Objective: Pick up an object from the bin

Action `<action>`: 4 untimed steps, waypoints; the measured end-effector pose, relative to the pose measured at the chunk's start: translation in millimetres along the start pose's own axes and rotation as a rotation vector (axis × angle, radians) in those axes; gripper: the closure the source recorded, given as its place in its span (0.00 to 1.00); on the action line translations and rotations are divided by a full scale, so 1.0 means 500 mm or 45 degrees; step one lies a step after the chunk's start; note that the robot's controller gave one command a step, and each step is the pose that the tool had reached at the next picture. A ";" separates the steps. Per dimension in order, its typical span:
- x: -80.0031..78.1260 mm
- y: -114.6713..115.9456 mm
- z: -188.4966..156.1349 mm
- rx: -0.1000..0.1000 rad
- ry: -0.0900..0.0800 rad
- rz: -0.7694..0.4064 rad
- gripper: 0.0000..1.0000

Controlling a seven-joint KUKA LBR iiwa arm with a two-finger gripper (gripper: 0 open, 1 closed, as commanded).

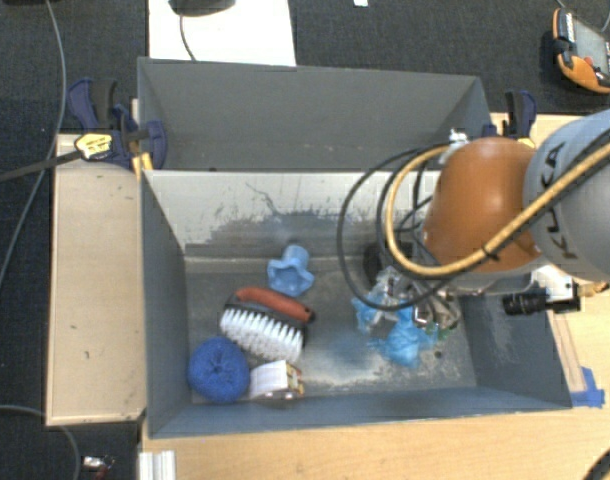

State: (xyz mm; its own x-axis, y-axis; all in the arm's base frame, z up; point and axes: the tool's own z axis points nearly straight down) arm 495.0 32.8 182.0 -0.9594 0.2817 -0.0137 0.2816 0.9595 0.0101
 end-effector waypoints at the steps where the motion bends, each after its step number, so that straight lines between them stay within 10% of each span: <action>1: 0.007 -0.038 -0.107 0.014 0.026 -0.005 1.00; 4: -0.034 -0.002 -0.021 0.006 0.015 0.038 1.00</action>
Offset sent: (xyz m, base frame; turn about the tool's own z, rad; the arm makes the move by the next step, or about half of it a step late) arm 0.0028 -0.0023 0.0111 -0.0076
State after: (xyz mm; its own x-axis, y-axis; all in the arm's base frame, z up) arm 510.8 26.9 192.9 -0.9507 0.3101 -0.0017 0.3101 0.9507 0.0058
